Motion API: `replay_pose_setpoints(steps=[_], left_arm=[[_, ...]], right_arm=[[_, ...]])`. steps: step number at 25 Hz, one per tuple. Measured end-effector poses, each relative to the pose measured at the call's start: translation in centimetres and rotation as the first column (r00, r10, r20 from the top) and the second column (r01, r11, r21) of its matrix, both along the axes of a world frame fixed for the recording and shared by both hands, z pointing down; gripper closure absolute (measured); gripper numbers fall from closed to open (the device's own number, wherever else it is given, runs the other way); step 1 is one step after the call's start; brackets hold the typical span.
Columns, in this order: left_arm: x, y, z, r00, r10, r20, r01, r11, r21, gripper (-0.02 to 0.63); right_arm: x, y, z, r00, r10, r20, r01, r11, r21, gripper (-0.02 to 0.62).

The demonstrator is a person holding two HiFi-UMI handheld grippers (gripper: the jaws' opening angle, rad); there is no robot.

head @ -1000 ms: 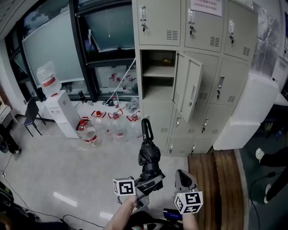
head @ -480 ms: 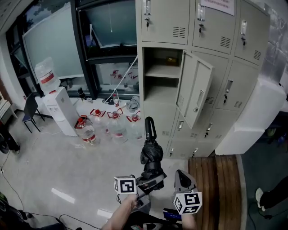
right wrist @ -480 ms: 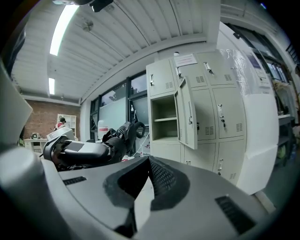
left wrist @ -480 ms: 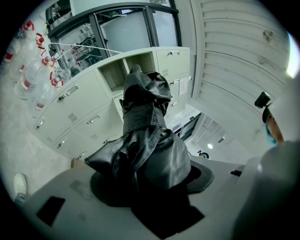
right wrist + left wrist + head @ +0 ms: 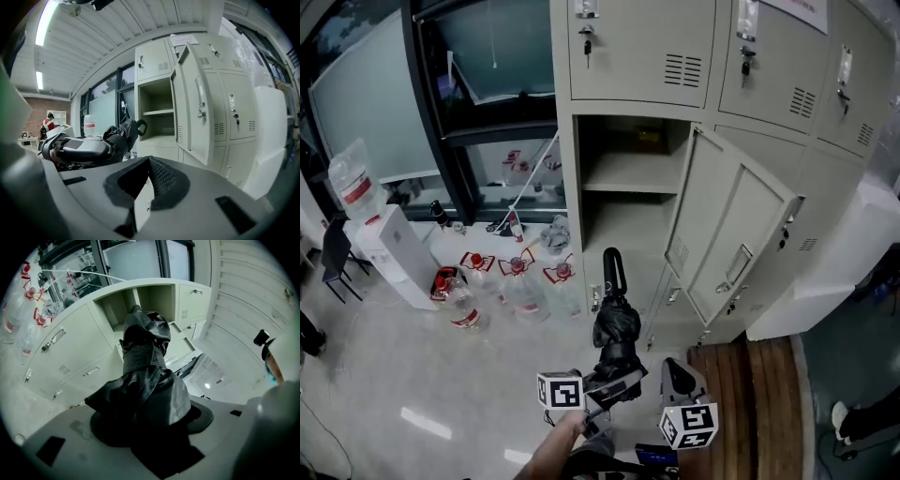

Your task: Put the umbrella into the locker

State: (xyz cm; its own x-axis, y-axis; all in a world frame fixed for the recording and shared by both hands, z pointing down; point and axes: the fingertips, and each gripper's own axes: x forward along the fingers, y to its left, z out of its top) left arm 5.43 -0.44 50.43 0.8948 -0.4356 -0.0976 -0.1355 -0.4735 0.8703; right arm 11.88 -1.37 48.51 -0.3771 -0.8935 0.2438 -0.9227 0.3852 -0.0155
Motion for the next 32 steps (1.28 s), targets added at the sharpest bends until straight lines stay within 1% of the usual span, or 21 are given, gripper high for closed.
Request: replay_pose_setpoints(steps=[3,6,9,12,18,24,32], left_arm=[[-1.0,-5.0,0.1,1.0,0.027,0.014,-0.027,1.0,-0.001,0.332],[-1.8,-9.0,0.6,0.998,0.053,0.041,-0.053,0.999,-0.005,0.331],[-2.4,-12.0,1.1,0.997,0.071,0.029,-0.071,0.997,-0.022,0.331],[-3.0,-14.3,1.5,0.997,0.081,0.02,-0.08,0.996,-0.034,0.331],[-2.7,-16.8,1.8,0.995,0.101,-0.017,-0.102,0.992,-0.074,0.331],[-2.2,-18.5,1.5,0.993,0.117,-0.024,-0.118,0.99,-0.072,0.331],[-1.4,-20.4,1.3,0.992,0.127,-0.023,-0.128,0.989,-0.07,0.331]], right_arm=[[-1.6,-5.0,0.0,1.0,0.001,-0.01,-0.001,1.0,-0.011,0.595],[-2.8,-9.0,0.5,1.0,0.005,-0.02,-0.005,1.0,-0.021,0.595],[-3.3,-12.2,0.7,0.999,0.027,-0.024,-0.027,0.999,-0.021,0.595],[-3.6,-14.2,0.8,0.999,0.046,-0.027,-0.047,0.999,-0.018,0.595],[-3.5,-16.2,0.5,0.997,0.068,-0.036,-0.069,0.997,-0.02,0.595],[-3.5,-18.0,0.5,0.997,0.071,-0.038,-0.072,0.997,-0.019,0.595],[-3.6,-20.7,0.6,0.998,0.047,-0.03,-0.047,0.999,-0.005,0.595]])
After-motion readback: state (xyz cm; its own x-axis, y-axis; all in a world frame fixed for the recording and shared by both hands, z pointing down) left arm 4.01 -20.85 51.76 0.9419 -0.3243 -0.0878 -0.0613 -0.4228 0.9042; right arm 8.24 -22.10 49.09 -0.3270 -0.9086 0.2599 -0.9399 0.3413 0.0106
